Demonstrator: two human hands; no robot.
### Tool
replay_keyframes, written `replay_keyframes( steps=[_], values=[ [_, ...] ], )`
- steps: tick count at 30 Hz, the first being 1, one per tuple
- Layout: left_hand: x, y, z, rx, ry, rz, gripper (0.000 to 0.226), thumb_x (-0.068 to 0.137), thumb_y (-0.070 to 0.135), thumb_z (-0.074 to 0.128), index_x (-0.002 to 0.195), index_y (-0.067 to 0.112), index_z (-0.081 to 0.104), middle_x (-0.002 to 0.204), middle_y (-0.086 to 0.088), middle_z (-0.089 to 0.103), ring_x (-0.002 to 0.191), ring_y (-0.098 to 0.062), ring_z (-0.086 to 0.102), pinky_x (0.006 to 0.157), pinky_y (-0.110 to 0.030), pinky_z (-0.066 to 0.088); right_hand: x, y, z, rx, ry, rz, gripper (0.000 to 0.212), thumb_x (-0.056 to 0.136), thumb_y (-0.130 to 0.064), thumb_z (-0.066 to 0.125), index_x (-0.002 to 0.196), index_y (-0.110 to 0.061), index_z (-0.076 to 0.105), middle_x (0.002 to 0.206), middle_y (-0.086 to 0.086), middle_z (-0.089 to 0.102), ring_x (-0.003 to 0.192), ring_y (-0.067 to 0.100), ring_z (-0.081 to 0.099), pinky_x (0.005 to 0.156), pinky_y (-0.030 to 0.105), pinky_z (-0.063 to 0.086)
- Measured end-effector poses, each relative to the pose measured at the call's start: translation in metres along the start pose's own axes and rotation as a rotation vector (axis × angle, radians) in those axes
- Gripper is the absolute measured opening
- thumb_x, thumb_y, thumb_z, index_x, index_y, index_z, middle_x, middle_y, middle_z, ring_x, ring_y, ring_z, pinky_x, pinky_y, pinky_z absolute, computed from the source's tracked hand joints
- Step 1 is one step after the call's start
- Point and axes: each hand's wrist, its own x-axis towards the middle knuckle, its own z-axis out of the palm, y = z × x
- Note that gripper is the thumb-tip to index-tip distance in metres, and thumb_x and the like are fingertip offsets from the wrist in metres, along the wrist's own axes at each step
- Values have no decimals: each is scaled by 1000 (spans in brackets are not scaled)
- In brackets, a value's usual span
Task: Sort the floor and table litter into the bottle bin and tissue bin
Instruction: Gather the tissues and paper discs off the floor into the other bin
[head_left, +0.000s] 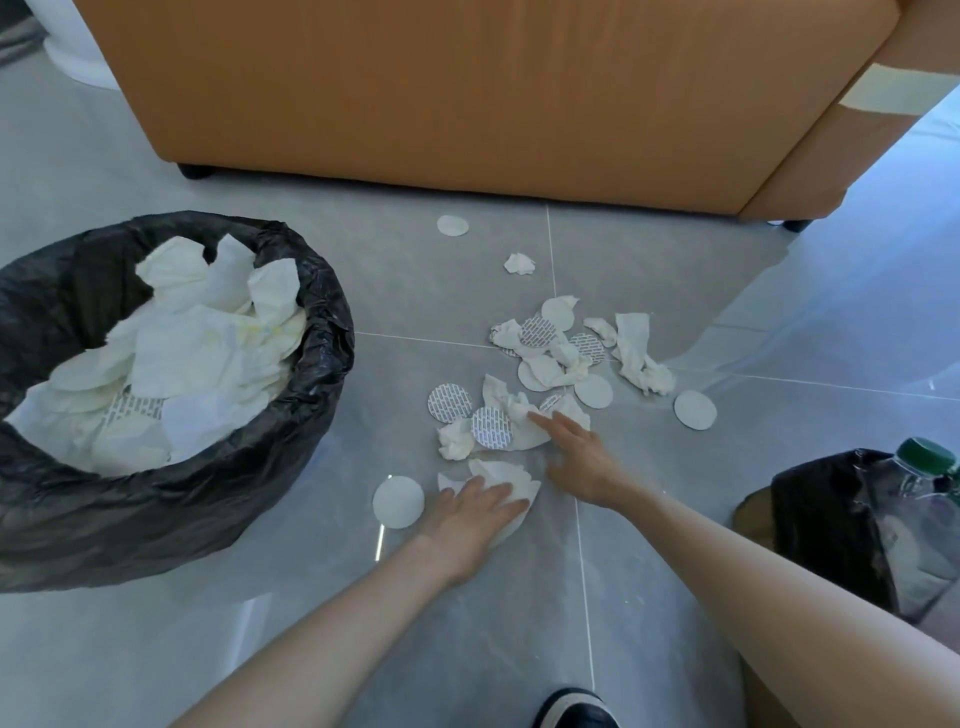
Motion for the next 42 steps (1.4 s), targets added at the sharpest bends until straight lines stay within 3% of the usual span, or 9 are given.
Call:
replay_keyframes(
  steps=[4,7,12,16,23,31,35,40,42],
  values=[
    [-4,-6,10,32,82,-9,84,82,0,57,149,29,14,143,3,29,126,-26,34,83,-37,43,-9,1,14,-135,50,7,65,84,-7,50,144,-30,36,147,2,29,128,32,31,102,39,39],
    [-11,-13,16,-44,84,-61,66,86,6,55,142,29,29,133,2,35,115,-23,40,70,-33,40,-17,4,21,-158,103,-15,58,81,-4,52,135,-25,47,135,3,40,115,31,45,91,39,46],
    [-24,-19,30,-126,139,-76,44,83,1,52,123,20,48,118,-3,43,103,-25,48,67,-36,40,-29,6,26,7,155,-5,54,77,-6,61,126,-24,50,118,3,51,100,26,57,78,38,50],
    [-31,-23,33,-169,165,-61,46,77,-1,51,118,21,51,114,-2,45,99,-23,49,66,-31,37,-39,6,31,9,301,19,59,77,-20,68,131,-29,46,127,-3,44,117,22,40,76,34,47],
    [-40,-29,36,-285,176,-87,41,80,0,45,113,21,55,110,-2,47,91,-23,52,65,-29,35,-33,5,27,98,129,143,59,90,-18,50,146,-18,32,149,6,29,128,36,33,106,37,32],
    [-45,-31,36,-398,171,-139,42,80,-1,43,112,21,59,110,-3,50,97,-25,54,77,-33,44,-33,4,30,108,77,154,50,73,-22,76,112,-13,46,107,4,47,92,22,51,73,29,40],
    [-47,-29,32,-484,183,-169,36,87,3,43,115,20,61,107,-2,48,102,-24,54,79,-28,42,-35,1,27,154,8,228,35,77,-23,71,97,-16,43,95,6,55,78,22,54,69,37,48],
    [-43,-29,-15,-592,435,-159,35,91,9,52,120,25,62,104,1,51,106,-18,53,74,-19,30,-37,-34,-8,548,115,74,22,88,-15,60,108,-14,50,93,9,57,63,17,54,58,31,49],
    [-46,-26,-51,-663,613,-150,34,90,11,55,120,24,63,108,-1,55,105,-16,53,80,-22,36,-42,-55,-29,654,277,-22,13,89,-15,58,101,-17,53,88,6,57,68,17,55,66,38,53]
  ],
)
